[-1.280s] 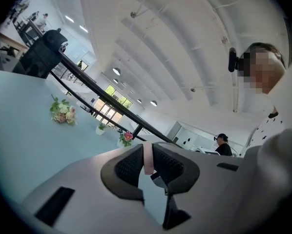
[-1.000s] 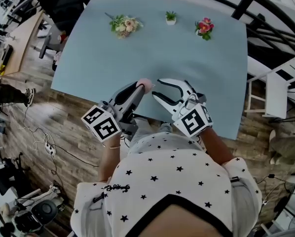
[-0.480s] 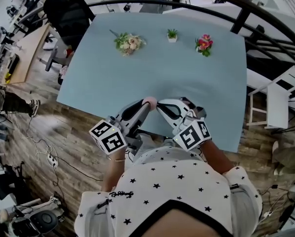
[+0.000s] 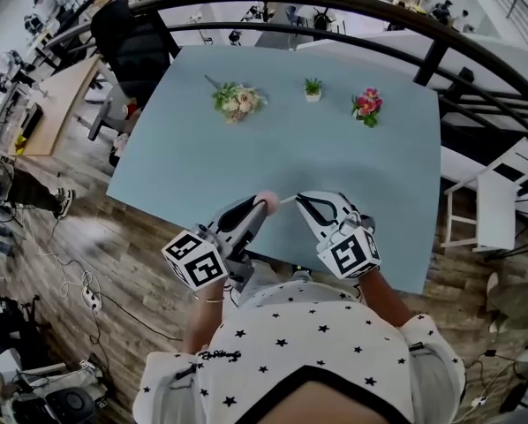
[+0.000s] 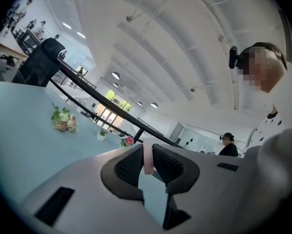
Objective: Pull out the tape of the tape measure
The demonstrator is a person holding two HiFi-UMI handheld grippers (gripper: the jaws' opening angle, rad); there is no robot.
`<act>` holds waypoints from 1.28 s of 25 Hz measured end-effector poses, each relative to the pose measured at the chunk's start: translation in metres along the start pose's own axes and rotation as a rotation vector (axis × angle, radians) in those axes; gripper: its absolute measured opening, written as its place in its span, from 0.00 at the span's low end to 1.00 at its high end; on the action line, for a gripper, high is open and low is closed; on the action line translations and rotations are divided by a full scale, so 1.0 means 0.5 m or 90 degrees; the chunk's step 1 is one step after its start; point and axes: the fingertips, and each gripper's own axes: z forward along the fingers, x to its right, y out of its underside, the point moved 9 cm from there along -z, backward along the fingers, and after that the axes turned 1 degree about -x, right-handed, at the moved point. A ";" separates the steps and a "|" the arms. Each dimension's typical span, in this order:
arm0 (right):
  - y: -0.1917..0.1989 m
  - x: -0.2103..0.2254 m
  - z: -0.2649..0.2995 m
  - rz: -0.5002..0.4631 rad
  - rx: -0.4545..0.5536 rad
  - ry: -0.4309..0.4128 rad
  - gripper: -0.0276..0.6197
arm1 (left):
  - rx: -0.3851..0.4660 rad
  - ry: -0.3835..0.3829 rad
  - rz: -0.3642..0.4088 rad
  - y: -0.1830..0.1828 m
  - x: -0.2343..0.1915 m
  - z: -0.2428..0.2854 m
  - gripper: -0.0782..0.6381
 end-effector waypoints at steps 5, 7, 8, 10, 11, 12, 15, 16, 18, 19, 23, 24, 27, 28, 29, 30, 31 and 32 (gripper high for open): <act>0.007 0.008 -0.005 0.005 -0.009 0.030 0.05 | -0.003 -0.005 0.016 -0.002 0.003 -0.004 0.23; 0.017 0.017 -0.011 0.026 -0.016 0.053 0.05 | 0.001 -0.009 0.017 -0.004 0.002 -0.008 0.23; 0.023 0.024 -0.015 0.039 -0.018 0.063 0.05 | 0.005 -0.012 0.017 -0.005 0.000 -0.012 0.23; 0.032 0.039 -0.024 0.059 -0.018 0.077 0.05 | 0.014 -0.017 0.013 -0.009 -0.005 -0.019 0.23; 0.035 0.045 -0.028 0.061 -0.018 0.084 0.05 | 0.018 -0.019 0.012 -0.011 -0.006 -0.022 0.23; 0.037 0.050 -0.032 0.059 -0.021 0.091 0.05 | 0.021 -0.020 0.013 -0.012 -0.007 -0.024 0.23; 0.046 0.063 -0.043 0.063 -0.026 0.113 0.05 | 0.026 -0.020 0.023 -0.015 -0.001 -0.022 0.23; 0.049 0.068 -0.046 0.069 -0.027 0.121 0.05 | 0.027 -0.020 0.028 -0.017 0.001 -0.020 0.23; 0.054 0.079 -0.053 0.082 -0.027 0.136 0.05 | 0.029 -0.019 0.037 -0.022 0.002 -0.017 0.23; 0.056 0.084 -0.056 0.087 -0.028 0.142 0.05 | 0.029 -0.019 0.040 -0.025 0.002 -0.017 0.23; 0.061 0.098 -0.072 0.094 -0.033 0.173 0.05 | 0.033 -0.019 0.046 -0.034 -0.006 -0.019 0.23; 0.062 0.101 -0.076 0.099 -0.033 0.182 0.05 | 0.032 -0.017 0.047 -0.036 -0.008 -0.020 0.23; 0.065 0.109 -0.085 0.106 -0.042 0.207 0.05 | 0.026 -0.006 0.048 -0.041 -0.015 -0.018 0.23; 0.064 0.110 -0.087 0.108 -0.046 0.214 0.05 | 0.024 -0.001 0.049 -0.044 -0.018 -0.016 0.23; 0.064 0.111 -0.087 0.111 -0.048 0.220 0.05 | 0.022 0.002 0.052 -0.049 -0.021 -0.014 0.23; 0.064 0.112 -0.086 0.116 -0.050 0.226 0.05 | 0.020 0.005 0.055 -0.054 -0.024 -0.013 0.23; 0.064 0.112 -0.085 0.120 -0.053 0.232 0.05 | 0.017 0.008 0.057 -0.058 -0.028 -0.011 0.23; 0.064 0.113 -0.084 0.125 -0.057 0.237 0.05 | 0.013 0.011 0.058 -0.061 -0.032 -0.010 0.23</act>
